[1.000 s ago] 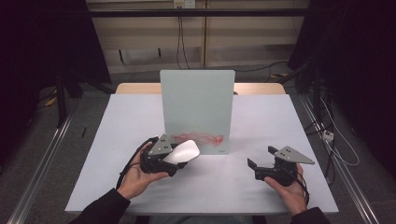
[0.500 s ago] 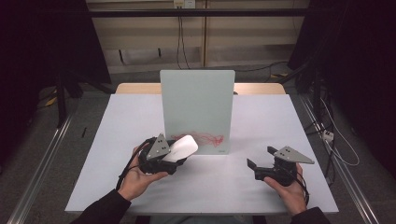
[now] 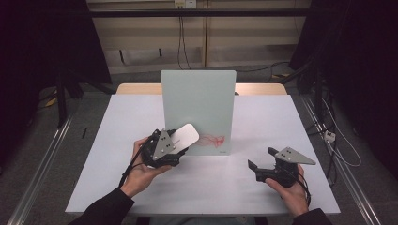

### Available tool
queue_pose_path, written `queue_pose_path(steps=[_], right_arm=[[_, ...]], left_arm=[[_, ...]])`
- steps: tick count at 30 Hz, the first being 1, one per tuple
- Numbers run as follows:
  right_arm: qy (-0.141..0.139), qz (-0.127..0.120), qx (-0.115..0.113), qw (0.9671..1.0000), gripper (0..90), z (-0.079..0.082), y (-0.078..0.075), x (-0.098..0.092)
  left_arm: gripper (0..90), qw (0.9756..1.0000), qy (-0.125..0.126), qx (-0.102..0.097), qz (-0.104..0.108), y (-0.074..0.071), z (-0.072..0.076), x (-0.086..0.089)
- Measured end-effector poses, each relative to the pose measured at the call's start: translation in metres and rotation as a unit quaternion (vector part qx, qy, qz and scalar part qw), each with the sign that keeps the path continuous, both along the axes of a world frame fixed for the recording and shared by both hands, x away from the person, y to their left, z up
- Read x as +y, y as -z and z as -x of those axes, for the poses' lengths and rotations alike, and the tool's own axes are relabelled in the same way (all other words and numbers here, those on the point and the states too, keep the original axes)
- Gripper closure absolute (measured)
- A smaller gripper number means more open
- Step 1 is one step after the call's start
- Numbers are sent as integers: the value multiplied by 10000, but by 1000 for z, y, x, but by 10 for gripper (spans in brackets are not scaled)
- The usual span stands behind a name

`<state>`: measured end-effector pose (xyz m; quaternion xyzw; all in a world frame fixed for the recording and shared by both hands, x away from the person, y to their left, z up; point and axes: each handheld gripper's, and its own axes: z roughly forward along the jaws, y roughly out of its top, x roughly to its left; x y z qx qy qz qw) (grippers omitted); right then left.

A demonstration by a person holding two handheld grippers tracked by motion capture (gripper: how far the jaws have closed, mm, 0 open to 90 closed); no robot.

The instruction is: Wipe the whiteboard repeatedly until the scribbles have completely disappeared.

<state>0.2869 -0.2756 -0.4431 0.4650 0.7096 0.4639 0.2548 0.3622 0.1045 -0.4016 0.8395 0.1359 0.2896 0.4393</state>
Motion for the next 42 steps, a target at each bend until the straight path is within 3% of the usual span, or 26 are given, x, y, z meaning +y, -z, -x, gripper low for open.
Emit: queue_pose_path(steps=[10,21,30,35,42], right_arm=[[2,-4,7,10000,78,0,0,0],[14,-28,23,10000,78,0,0,0],[-35,-47,31,10000,78,0,0,1],[-40,-30,35,10000,77,-1,1,0],[-31,-58,35,10000,77,-1,0,1]], left_arm=[[308,9992,144,-320,-196,2,-11,-11],[308,9990,85,-254,-349,10,-15,-17],[308,9989,-26,-294,-352,16,-11,-18],[309,9997,-46,-146,-212,13,-14,-9],[308,9998,-112,-47,156,8,-18,-4]])
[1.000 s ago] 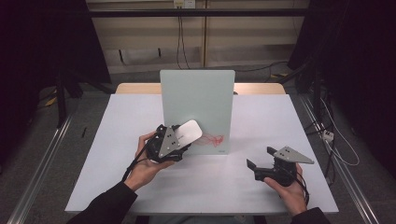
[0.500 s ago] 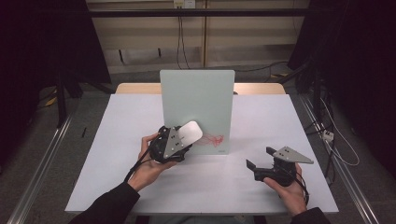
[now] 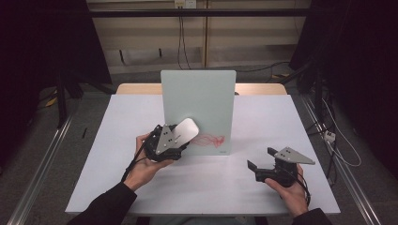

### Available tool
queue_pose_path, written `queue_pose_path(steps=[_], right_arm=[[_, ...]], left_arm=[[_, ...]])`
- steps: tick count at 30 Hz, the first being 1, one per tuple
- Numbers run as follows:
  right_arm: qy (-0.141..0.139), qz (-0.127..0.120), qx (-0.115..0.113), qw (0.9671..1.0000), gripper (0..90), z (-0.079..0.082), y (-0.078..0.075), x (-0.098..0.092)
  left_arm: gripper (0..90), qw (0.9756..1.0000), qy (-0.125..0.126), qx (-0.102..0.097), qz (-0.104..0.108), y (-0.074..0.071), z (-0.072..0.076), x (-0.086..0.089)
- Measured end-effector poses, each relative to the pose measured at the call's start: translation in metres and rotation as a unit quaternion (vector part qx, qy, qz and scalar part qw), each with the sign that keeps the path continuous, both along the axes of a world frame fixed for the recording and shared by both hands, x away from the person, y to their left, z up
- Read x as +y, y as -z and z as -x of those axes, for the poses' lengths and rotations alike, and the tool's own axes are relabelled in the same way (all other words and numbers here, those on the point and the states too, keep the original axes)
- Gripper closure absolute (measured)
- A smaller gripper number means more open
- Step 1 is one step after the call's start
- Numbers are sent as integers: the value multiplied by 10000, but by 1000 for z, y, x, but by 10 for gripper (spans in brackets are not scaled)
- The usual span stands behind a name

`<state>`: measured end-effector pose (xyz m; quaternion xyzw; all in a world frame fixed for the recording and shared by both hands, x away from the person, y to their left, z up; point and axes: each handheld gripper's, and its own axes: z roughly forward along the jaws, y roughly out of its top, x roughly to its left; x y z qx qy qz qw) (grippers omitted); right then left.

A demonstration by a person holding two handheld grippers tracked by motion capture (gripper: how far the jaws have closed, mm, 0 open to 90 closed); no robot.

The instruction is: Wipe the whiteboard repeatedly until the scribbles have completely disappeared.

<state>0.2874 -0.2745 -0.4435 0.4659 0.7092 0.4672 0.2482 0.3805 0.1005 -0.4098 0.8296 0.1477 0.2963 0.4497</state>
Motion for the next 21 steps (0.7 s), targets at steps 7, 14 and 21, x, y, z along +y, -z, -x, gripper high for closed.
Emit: queue_pose_path(steps=[7,14,21], right_arm=[[-8,14,-9,10000,77,1,0,0],[1,3,-4,10000,77,0,0,0],[-10,16,-8,10000,77,1,0,0]], left_arm=[[308,9999,-101,59,98,7,3,-5],[306,9998,-19,127,156,15,5,-15],[304,9997,90,143,173,22,7,-31]])
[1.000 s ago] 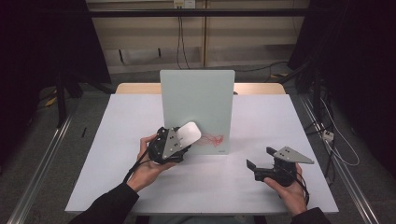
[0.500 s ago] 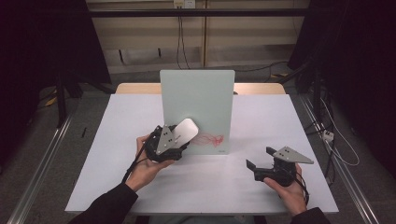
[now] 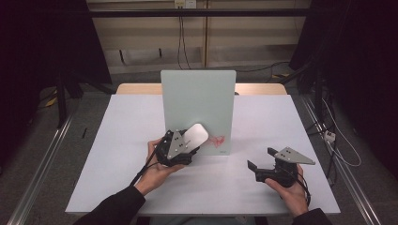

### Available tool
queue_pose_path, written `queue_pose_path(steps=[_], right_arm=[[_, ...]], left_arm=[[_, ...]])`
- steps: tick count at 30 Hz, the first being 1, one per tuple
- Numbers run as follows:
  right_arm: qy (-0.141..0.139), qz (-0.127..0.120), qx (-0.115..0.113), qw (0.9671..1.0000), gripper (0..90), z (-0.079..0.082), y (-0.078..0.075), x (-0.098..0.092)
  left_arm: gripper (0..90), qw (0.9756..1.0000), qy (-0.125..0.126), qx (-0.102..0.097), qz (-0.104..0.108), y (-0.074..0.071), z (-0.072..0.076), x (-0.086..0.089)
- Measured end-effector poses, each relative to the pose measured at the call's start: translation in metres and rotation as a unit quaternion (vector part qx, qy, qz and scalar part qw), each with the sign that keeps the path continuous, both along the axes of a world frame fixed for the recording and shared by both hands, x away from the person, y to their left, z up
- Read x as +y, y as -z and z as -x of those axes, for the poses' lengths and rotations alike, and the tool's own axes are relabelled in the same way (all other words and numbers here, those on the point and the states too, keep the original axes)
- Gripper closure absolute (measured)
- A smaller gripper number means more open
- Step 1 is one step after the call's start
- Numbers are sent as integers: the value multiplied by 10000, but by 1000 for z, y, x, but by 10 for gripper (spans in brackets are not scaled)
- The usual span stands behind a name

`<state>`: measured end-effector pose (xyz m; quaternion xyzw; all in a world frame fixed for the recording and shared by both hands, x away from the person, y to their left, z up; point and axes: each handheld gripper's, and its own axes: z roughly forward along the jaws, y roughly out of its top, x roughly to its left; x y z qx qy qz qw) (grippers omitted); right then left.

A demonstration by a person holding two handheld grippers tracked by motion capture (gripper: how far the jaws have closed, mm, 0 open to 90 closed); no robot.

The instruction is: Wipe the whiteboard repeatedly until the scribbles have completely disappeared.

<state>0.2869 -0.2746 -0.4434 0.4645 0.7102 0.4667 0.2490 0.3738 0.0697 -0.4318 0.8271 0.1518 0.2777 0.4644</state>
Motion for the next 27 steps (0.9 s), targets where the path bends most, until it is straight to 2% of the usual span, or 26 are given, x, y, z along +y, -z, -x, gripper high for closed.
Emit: queue_pose_path(steps=[9,13,23,27], right_arm=[[-10,-5,4,10000,77,0,0,0],[-6,-11,1,10000,77,0,0,-1],[-4,-12,3,10000,77,0,0,0],[0,-14,9,10000,77,0,0,0]], left_arm=[[303,9999,106,93,11,4,1,-11],[305,9999,70,114,50,-1,-2,-2],[305,9982,-222,82,548,-25,-14,30],[305,9984,-245,80,505,-23,-14,34]])
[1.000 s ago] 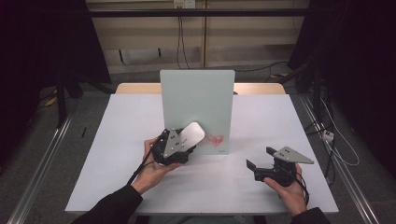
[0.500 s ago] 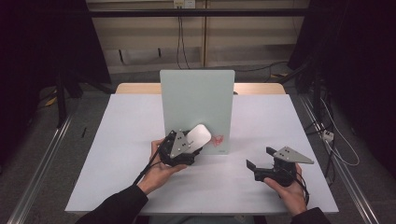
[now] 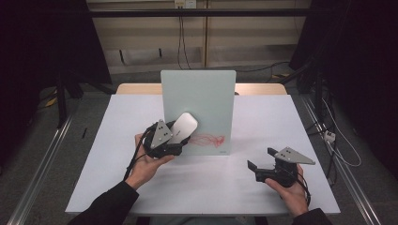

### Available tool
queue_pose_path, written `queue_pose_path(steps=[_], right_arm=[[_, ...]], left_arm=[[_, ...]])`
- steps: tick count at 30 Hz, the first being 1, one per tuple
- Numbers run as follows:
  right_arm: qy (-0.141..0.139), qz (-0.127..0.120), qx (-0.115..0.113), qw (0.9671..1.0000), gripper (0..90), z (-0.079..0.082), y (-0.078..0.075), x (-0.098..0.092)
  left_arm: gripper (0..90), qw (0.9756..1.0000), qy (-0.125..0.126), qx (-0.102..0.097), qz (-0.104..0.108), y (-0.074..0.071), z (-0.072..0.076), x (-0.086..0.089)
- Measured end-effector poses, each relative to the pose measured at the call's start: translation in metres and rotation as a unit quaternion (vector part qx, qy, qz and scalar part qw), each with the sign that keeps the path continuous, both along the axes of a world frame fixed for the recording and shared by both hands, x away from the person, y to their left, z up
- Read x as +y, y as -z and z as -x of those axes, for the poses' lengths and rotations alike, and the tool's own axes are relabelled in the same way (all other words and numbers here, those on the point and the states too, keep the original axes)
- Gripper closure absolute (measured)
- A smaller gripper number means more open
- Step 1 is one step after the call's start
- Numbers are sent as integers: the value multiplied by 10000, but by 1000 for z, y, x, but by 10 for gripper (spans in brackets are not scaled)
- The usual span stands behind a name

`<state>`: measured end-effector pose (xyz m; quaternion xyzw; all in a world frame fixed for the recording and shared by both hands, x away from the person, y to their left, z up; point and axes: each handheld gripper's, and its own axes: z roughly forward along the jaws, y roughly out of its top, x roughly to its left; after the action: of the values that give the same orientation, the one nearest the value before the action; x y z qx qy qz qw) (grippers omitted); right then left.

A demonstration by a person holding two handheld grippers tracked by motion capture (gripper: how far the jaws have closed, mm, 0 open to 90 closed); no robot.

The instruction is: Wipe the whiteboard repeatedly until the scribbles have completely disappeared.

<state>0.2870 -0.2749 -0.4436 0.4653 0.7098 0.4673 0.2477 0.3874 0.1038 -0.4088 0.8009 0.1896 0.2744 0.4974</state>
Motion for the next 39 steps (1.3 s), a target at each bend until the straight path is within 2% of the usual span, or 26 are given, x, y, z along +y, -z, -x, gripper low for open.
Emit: queue_pose_path(steps=[7,10,21,31,34,39], right_arm=[[-14,11,-8,10000,77,0,0,1],[-28,30,-5,10000,77,0,0,0],[-27,0,-6,10000,77,0,0,0],[-28,-7,-1,10000,77,0,0,0],[-30,-16,-1,10000,77,0,0,0],[-30,-14,0,10000,77,0,0,0]], left_arm=[[303,9996,112,-61,-233,17,7,-1],[303,9997,152,-39,-165,18,6,-5],[302,9982,466,-77,-366,33,12,-35],[302,9968,657,-32,-450,35,13,-56],[302,9968,679,31,-421,32,11,-52],[303,9982,528,-36,-265,17,5,-39]])
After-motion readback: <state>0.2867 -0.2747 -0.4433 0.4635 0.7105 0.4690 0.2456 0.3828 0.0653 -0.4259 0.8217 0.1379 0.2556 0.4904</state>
